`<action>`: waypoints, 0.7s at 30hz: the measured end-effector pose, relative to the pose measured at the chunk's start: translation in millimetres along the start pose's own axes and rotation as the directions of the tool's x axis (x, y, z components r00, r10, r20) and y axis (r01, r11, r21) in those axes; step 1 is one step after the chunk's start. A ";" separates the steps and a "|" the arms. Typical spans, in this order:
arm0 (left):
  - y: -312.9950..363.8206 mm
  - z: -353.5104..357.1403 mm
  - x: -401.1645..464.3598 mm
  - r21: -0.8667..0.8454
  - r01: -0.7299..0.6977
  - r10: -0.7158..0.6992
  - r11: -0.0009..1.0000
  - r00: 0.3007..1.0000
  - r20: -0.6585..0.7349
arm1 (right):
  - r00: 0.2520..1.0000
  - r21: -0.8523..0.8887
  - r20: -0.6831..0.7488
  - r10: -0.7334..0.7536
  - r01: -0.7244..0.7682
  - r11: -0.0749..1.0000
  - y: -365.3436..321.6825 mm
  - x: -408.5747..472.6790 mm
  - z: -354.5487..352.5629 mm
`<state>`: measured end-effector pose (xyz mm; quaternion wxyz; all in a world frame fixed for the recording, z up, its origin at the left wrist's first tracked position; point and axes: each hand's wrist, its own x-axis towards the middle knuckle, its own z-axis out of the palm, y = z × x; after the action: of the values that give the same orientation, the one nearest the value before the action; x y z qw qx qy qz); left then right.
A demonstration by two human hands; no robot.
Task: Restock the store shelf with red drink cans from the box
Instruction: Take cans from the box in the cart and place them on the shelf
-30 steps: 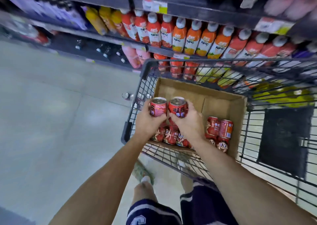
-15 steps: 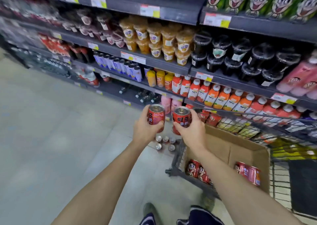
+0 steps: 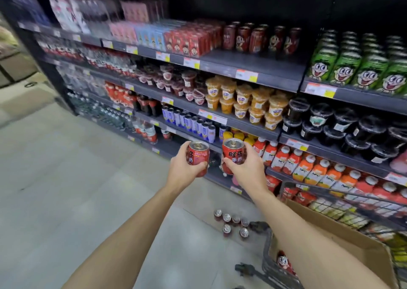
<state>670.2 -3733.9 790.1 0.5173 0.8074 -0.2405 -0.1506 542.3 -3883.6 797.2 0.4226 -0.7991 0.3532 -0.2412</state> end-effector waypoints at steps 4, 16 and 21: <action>-0.7 -23.4 27.0 0.005 0.008 -0.008 1.000 0.999 -0.035 | 0.999 -0.034 0.008 -0.039 0.039 0.999 -17.4 20.1 18.7; 13.6 -48.4 154.2 0.098 0.000 0.009 0.995 0.996 -0.086 | 0.997 0.008 -0.011 -0.082 0.082 0.997 -46.7 133.6 73.4; 40.0 -52.3 219.4 0.084 -0.055 0.061 0.995 0.996 -0.071 | 0.993 0.075 -0.077 -0.093 0.099 0.992 -71.6 201.5 80.7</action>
<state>870.7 -3827.4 849.6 0.4966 0.8255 -0.2506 -0.0960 751.1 -3969.5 832.8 0.4285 -0.7883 0.3199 -0.3043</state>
